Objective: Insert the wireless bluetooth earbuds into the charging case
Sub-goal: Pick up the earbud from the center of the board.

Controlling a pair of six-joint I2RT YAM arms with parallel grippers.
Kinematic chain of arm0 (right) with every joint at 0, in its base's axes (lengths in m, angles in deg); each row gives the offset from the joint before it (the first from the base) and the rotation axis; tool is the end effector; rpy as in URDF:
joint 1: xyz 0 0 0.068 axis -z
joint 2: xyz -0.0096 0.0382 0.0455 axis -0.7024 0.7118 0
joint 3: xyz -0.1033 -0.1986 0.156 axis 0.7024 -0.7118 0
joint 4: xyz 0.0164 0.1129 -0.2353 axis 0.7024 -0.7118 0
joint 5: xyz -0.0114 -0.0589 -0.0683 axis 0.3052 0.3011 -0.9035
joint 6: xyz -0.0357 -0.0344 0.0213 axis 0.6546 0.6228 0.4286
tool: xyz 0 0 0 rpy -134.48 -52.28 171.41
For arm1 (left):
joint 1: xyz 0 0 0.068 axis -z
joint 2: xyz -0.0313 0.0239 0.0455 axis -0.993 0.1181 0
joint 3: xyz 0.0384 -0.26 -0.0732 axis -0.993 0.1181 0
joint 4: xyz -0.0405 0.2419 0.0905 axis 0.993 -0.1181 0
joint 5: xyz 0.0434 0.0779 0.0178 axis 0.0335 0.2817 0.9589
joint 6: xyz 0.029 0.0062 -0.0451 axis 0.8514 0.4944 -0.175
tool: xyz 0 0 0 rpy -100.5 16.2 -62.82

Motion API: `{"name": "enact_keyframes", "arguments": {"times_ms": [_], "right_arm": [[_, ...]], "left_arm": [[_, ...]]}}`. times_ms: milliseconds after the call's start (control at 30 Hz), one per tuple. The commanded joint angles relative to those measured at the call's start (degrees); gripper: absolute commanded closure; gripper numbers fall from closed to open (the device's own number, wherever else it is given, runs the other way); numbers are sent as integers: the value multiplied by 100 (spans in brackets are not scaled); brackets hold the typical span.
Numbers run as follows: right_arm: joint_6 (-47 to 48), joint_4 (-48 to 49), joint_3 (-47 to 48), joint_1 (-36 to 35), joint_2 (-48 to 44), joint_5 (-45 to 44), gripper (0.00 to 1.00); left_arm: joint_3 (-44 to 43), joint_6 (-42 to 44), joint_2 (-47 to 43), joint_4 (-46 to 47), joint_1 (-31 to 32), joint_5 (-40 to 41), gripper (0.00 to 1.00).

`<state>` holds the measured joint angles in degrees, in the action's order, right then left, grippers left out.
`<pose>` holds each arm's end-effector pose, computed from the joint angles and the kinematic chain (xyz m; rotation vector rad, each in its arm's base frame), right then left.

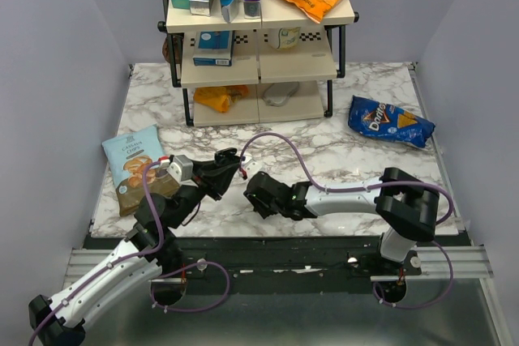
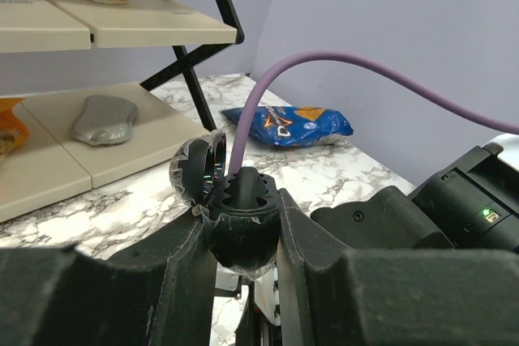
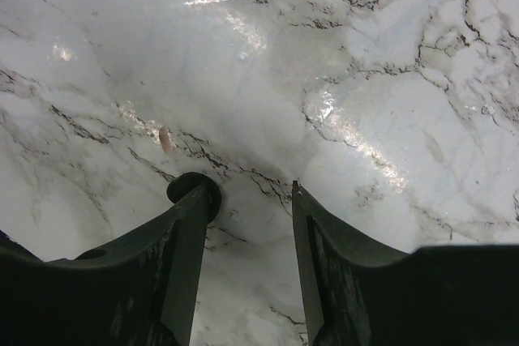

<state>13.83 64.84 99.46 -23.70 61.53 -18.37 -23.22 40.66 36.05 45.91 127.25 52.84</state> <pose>0.1350 0.3108 0.1605 -0.9677 2.2395 0.2851 0.0914 -0.0877 0.2708 0.2674 1.3131 -0.9408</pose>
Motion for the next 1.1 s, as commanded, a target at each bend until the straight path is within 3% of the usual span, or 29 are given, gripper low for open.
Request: {"name": "enact_keyframes", "arguments": {"times_ms": [0,133,300,533,633,1067], "right_arm": [[-154,-234,29,-182,7,240,46],[-216,-190,-6,-226,33,398,51],[-330,-128,-24,-235,156,591,73],[-620,-119,-15,-226,323,803,85],[-769,-119,-23,-235,349,829,99],[-1542,-49,-630,283,-467,469,99]], "left_arm": [[-127,-53,-105,-73,62,144,100],[-127,-53,-122,-90,88,171,100],[-127,-45,-122,-99,106,188,100],[-145,-1,-149,-134,141,215,100],[-136,-1,-149,-152,167,232,100],[-189,43,-114,-152,176,267,100]]}}
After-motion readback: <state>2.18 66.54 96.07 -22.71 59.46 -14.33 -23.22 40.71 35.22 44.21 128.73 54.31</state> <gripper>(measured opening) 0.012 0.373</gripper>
